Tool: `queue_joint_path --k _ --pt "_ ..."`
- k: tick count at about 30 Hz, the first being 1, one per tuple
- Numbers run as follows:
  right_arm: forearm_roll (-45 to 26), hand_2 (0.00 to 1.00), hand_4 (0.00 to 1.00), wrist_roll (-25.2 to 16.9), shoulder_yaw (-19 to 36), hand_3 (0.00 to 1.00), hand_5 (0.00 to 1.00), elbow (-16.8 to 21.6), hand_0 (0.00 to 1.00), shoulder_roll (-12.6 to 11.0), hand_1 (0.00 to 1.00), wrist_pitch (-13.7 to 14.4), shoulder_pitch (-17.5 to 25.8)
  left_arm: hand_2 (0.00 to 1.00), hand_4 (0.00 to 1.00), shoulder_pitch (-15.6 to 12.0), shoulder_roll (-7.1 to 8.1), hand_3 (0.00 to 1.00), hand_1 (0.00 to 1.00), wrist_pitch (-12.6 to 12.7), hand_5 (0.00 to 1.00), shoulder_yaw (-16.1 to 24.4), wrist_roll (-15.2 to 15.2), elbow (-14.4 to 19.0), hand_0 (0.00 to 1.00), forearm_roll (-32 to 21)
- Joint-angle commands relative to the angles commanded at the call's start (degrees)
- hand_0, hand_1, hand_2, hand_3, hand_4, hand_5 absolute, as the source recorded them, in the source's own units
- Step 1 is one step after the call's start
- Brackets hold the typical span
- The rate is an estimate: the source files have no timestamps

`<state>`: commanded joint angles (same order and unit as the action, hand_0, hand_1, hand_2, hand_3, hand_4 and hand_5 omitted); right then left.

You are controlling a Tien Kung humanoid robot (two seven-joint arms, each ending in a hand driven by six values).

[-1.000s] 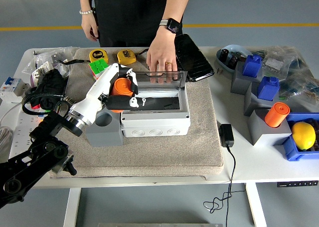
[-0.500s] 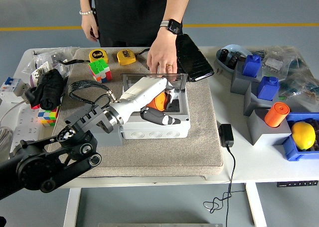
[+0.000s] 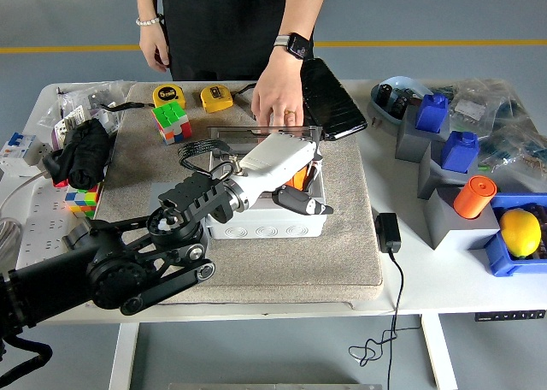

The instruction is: Fetch the battery,place it into the box,close the lid of the box

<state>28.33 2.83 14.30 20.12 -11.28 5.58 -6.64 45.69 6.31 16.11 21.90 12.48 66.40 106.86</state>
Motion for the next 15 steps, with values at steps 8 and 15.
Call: queue_joint_path --k 8,15 --pt "0.39 0.701 0.998 0.04 0.01 0.713 0.615 0.18 0.731 -0.03 0.701 0.08 0.06 0.111 0.998 1.33 -2.58 0.182 0.015 -0.11 0.679 -1.04 4.35 -3.76 0.006 1.78" --pt "0.67 0.701 0.998 0.01 0.2 0.709 0.619 0.3 0.732 0.02 0.701 0.16 0.06 0.139 0.998 1.0 -3.47 0.212 0.057 1.17 0.741 -1.71 9.82 -4.52 0.055 2.02"
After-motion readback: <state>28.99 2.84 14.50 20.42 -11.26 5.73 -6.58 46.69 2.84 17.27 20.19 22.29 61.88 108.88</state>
